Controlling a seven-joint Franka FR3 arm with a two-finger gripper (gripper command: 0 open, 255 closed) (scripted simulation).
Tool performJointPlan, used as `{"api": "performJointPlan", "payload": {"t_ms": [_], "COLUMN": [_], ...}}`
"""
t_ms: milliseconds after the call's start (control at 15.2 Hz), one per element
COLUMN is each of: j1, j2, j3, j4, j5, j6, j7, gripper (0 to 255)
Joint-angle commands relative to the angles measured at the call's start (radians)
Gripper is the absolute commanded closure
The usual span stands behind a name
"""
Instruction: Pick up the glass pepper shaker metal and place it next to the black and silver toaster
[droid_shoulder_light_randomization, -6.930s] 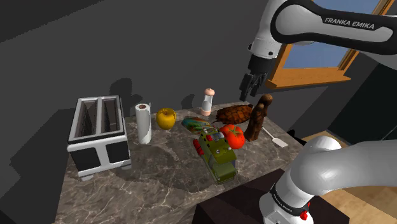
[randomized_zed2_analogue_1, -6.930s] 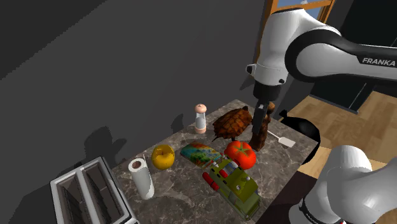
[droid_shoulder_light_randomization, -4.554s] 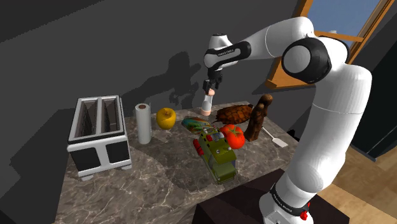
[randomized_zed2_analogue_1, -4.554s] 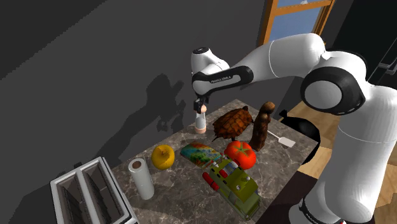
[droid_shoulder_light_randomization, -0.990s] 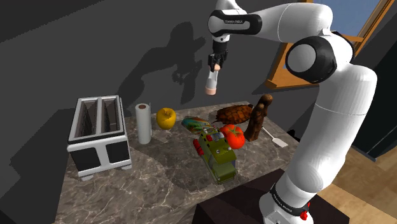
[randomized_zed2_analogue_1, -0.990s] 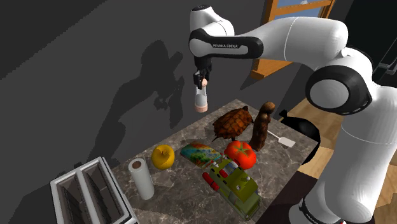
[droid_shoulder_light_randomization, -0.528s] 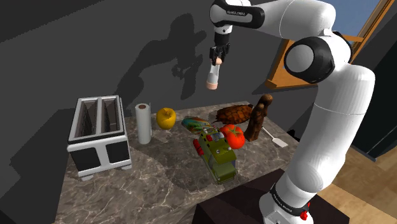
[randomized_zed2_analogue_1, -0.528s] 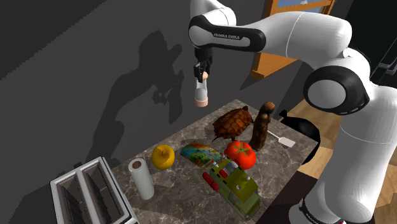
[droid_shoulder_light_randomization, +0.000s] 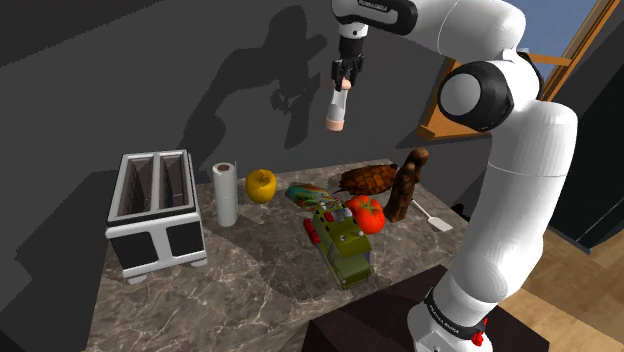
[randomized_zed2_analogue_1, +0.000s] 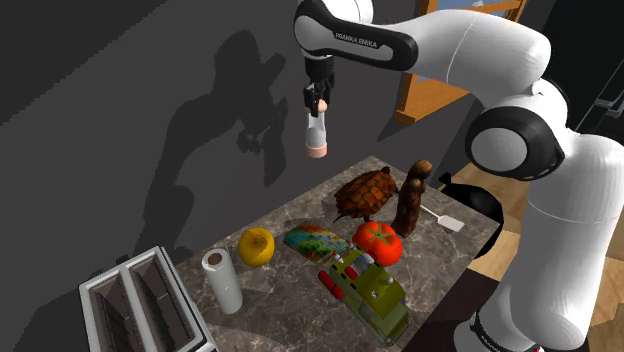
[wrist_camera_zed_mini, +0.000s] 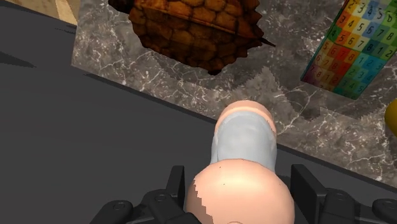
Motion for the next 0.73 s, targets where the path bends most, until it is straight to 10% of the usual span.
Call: {"api": "performJointPlan", "payload": {"t_ms": [0, 330, 660], "j1": [-0.002, -0.008, 0.077], "j2": [0.017, 0.066, -0.087], "j3": [-0.001, -0.002, 0.031], "j4": [0.053, 0.189, -0.028], "j5": [0.002, 0.008, -0.026], "j6": [-0.037, -0.122, -0.074], "j7": [-0.006, -0.019, 0.093], "gripper": [255, 255, 255]}}
